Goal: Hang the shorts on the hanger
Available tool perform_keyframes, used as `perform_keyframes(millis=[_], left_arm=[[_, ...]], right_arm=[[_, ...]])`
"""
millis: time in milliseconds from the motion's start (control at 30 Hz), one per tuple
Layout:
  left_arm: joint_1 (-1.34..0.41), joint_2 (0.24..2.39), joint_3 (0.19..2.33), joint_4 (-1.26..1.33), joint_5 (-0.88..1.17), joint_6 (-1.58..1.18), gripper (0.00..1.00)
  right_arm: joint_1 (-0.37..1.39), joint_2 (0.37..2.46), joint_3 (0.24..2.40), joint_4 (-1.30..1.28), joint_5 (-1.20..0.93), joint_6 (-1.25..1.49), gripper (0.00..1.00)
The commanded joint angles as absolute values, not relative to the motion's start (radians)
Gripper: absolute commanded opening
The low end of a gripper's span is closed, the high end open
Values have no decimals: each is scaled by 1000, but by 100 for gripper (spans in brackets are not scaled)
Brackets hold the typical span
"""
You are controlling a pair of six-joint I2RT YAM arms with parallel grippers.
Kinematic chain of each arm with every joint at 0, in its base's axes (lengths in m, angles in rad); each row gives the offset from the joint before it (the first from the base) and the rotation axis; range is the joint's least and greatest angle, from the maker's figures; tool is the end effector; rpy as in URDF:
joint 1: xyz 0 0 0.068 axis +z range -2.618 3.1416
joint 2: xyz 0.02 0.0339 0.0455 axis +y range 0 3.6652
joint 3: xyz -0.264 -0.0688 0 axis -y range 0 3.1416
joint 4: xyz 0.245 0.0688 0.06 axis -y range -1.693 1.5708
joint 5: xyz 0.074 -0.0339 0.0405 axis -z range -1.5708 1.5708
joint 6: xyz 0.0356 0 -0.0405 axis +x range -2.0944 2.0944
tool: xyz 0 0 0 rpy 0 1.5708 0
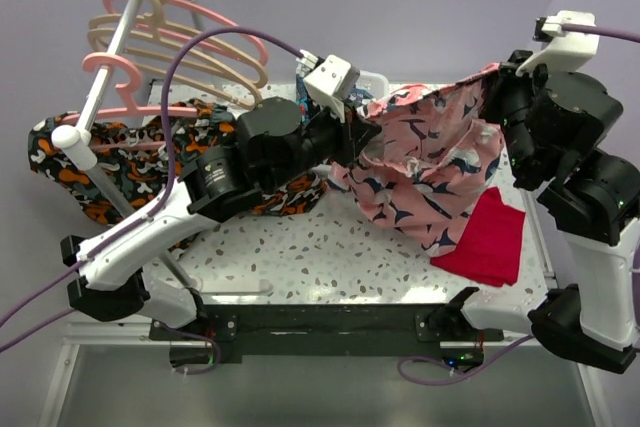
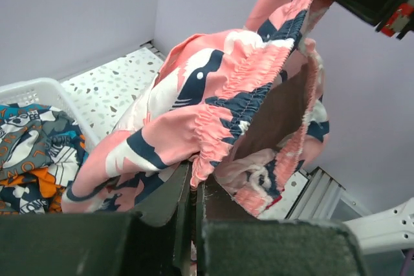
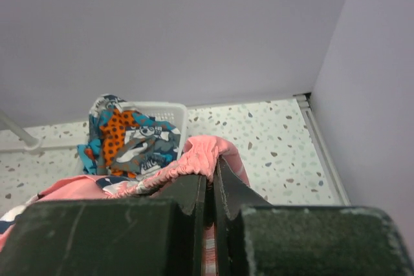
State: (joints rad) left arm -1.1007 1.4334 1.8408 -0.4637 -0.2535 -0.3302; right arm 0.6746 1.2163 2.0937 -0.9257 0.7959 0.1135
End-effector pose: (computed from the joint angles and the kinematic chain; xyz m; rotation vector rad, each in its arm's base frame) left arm 0.1408 -0.2574 0.5211 0.4461 1.6415 -0.8847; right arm 0.1233 0.0661 0.5831 0.1609 1.5966 -0.0333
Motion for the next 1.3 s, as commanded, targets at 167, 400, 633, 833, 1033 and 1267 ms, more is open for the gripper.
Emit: perform_keyframes(millis=[167,400,633,833,1033,1267], left_arm=[[-1040,1473,1609,-457,-393,-370,0],[-979,1526,1381,-324,-316,-367,0],[-966,1594,1361,-313,-281,-356,25],[-963,1601,1381,-319,-258,-335,50],[-977,1554,1368,-324,-201,-256,79],[-992,1439,1272,-324,-219,-233,91]], right_arm=[[609,1177,1685,-861,698,216,4],[380,1127,1161,-790,365,402,32],[380,1071,1199,-805,233,405,78],[380,1014,1304,-773,57,387,86],[380,1025,1409,-661,-28,374,97],[380,1256,1718,-580,-236,315,86]])
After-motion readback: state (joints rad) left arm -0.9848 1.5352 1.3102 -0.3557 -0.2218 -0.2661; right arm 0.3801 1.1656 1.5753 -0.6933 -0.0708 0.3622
